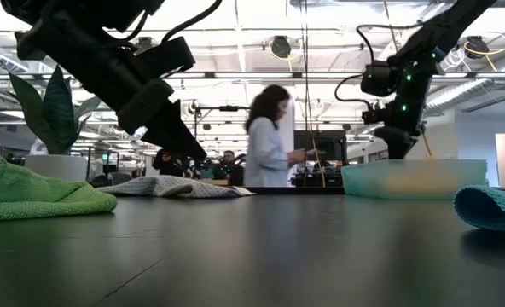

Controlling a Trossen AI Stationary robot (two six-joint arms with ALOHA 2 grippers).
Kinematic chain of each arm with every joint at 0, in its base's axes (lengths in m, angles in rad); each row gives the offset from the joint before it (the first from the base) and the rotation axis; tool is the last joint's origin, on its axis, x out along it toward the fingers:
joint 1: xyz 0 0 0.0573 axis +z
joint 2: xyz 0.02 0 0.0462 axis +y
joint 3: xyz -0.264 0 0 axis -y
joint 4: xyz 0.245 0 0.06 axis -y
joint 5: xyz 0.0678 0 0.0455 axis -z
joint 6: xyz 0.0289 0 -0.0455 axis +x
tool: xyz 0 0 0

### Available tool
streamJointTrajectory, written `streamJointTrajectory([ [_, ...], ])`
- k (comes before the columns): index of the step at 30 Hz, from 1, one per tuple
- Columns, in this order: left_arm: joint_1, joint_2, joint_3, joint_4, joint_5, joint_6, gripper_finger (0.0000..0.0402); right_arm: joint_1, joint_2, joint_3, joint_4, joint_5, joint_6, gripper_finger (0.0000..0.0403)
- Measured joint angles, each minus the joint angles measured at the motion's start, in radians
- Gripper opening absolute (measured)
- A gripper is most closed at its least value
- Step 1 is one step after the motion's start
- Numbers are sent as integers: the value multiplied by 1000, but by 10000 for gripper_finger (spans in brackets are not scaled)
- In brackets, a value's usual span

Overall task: Fold microfiber towels
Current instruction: Put the orange microfiber cloth into the green bin

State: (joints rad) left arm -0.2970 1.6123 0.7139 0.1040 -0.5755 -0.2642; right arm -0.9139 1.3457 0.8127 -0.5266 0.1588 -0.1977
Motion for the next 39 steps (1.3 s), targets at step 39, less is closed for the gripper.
streamJointTrajectory([
  [39,8,0,0,58,9,34,115,56,-111,-95,-88,-231,-120,4],
])
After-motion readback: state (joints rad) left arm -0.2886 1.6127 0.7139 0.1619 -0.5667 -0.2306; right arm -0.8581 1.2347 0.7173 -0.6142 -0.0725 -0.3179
